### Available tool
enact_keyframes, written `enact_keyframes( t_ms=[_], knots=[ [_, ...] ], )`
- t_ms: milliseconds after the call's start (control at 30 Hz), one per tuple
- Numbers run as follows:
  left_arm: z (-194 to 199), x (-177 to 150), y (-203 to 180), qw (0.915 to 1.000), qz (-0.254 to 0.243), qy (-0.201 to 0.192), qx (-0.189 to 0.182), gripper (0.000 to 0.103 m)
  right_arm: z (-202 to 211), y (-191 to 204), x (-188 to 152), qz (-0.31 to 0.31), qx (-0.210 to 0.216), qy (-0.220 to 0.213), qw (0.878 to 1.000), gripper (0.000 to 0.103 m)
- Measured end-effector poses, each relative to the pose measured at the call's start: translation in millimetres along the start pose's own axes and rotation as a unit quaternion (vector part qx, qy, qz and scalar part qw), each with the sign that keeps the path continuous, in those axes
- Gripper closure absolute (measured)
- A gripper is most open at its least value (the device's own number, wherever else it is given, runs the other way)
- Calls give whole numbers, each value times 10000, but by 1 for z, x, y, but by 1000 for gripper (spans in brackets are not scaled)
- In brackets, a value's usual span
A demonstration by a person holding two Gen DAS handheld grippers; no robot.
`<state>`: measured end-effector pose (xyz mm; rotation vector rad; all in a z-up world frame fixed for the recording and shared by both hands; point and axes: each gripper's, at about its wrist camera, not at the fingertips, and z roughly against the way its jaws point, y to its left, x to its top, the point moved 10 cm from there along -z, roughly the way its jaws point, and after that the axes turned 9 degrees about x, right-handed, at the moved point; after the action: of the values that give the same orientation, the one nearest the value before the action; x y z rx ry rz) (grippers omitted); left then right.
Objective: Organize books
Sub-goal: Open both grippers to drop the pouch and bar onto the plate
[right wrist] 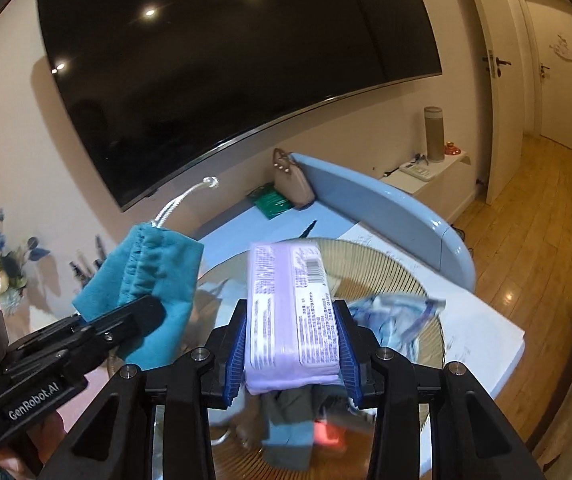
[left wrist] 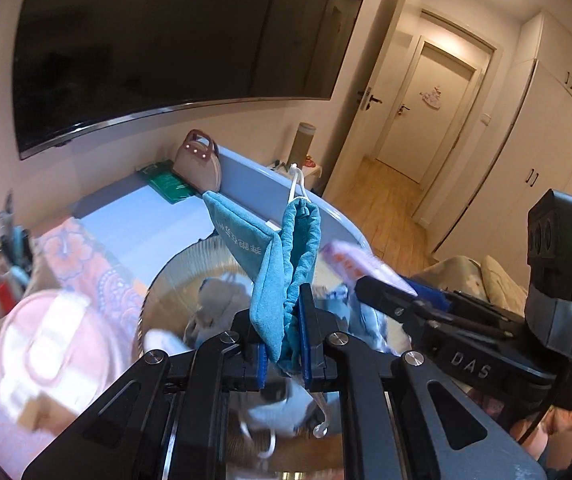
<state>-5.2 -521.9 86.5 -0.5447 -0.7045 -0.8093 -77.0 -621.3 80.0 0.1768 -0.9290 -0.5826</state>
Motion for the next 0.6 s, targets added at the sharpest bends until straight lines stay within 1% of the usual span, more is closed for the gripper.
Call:
enact_keyframes(
  t_ms=[167,200,233,300,333,367,400,533,600],
  knots=[
    [-19,13,-5,9999,-58,29,144,93,-25,-13,10,-94,-45,87,9999,64],
    [-24,14,-5,9998,-46,64,158,91,-30,-16,11,-121,-58,131,9998,64],
    [-29,14,-5,9998,-34,141,168,87,-36,-19,11,-161,-41,182,9997,63],
    [-35,15,-5,9996,-32,222,180,50,-40,-26,11,-287,-9,232,9993,55],
    [-35,14,-4,9997,20,198,103,42,-41,-28,10,-331,0,235,9992,51],
    [-32,14,-4,9998,84,150,50,30,-40,-29,10,-331,19,227,9992,50],
    [-30,14,-3,9999,119,108,31,28,-37,-31,9,-313,-6,191,9993,50],
    [-15,12,-2,9999,98,15,-24,28,-24,-31,8,-266,-24,107,9996,49],
    [-6,11,-2,9999,112,-1,-88,28,-15,-26,6,-239,-14,61,9997,47]
  ],
)
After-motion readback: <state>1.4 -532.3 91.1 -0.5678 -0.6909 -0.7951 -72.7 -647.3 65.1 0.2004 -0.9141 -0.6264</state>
